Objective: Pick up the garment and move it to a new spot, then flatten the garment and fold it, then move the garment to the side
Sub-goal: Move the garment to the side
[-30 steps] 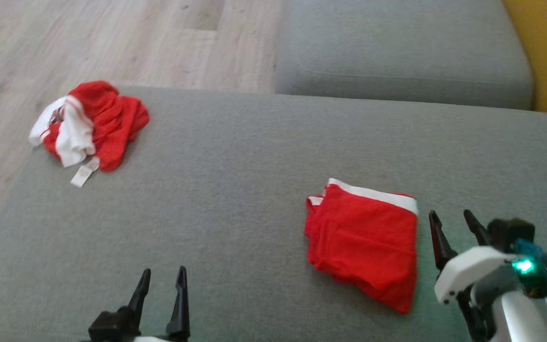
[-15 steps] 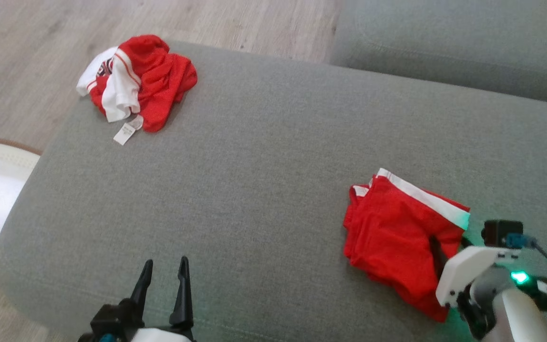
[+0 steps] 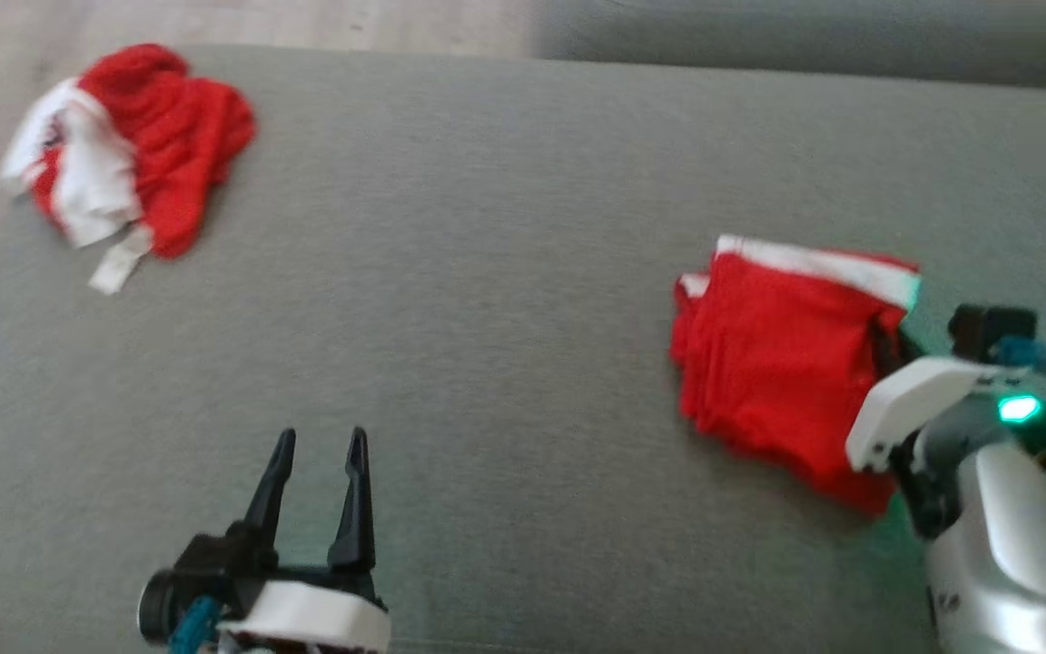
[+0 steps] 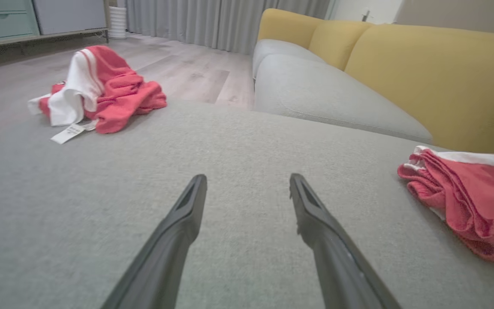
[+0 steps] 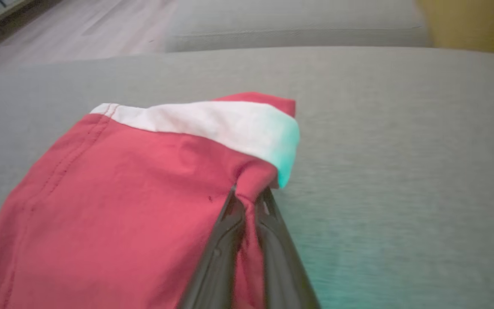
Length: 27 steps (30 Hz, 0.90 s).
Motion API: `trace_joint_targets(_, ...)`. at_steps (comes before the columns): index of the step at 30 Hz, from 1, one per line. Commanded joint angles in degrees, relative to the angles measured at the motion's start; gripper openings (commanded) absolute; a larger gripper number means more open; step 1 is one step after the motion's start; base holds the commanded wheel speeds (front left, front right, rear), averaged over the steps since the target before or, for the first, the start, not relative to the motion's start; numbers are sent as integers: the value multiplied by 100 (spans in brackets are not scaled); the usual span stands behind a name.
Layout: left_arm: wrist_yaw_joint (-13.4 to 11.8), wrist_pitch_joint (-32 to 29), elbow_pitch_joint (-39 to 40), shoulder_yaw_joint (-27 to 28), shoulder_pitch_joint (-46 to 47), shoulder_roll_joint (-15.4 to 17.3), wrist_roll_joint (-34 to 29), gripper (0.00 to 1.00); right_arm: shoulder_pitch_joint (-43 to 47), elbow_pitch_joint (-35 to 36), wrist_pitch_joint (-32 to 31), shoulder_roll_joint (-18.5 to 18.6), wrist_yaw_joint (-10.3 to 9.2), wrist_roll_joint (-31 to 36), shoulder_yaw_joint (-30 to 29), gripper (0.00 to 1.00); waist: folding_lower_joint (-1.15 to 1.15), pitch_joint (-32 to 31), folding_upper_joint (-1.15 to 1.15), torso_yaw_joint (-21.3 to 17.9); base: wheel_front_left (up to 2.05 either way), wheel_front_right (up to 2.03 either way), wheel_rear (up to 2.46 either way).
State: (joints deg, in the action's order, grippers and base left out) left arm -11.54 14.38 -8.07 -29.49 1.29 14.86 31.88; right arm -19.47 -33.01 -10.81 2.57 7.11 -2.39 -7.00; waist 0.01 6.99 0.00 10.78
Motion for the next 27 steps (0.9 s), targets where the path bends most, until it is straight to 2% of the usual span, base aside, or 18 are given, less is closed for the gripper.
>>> trace_joint_targets(1, 8, 62, 240, 234, 327, 26, -96, 100, -344, 352, 114, 34, 37, 176, -34, 0, -1, 357, 0, -709, 0, 0, 0)
trace_joint_targets(2, 8, 62, 240, 234, 327, 26, -96, 100, -344, 352, 114, 34, 37, 176, -34, 0, -1, 357, 0, -709, 0, 0, 0)
trace_joint_targets(7, 20, 10, 319, 198, 570, 85, -209, 100, -511, 693, 195, 44, 37, 388, -342, 0, -1, 635, 0, -1510, 0, 0, 0)
trace_joint_targets(12, 42, -152, 403, 170, 872, 214, -316, 100, -650, 849, 244, 35, 37, 358, -391, 0, -1, 892, 0, -2234, 0, 0, 0)
trace_joint_targets(14, 47, -202, 429, 163, 950, 247, -337, 100, -753, 798, 273, 34, 37, 309, -321, 0, -1, 946, 0, -2358, 0, 0, 0)
trace_joint_targets(18, 37, -265, 469, 166, 1027, 290, -347, 100, -1072, 602, 289, 33, 37, 396, -176, 0, -1, 999, 0, -2418, 0, 0, 0)
trace_joint_targets(21, 5, -286, 478, 195, 1041, 328, -342, 100, -1392, 406, 275, 108, 37, 598, -179, 0, -1, 1020, 0, -2298, 0, 0, 0)
trace_joint_targets(27, -61, -274, 531, 281, 1016, 397, -312, 100, -2008, -224, 102, 731, 37, 807, -273, 0, -1, 1126, 0, -1809, 0, 0, 0)
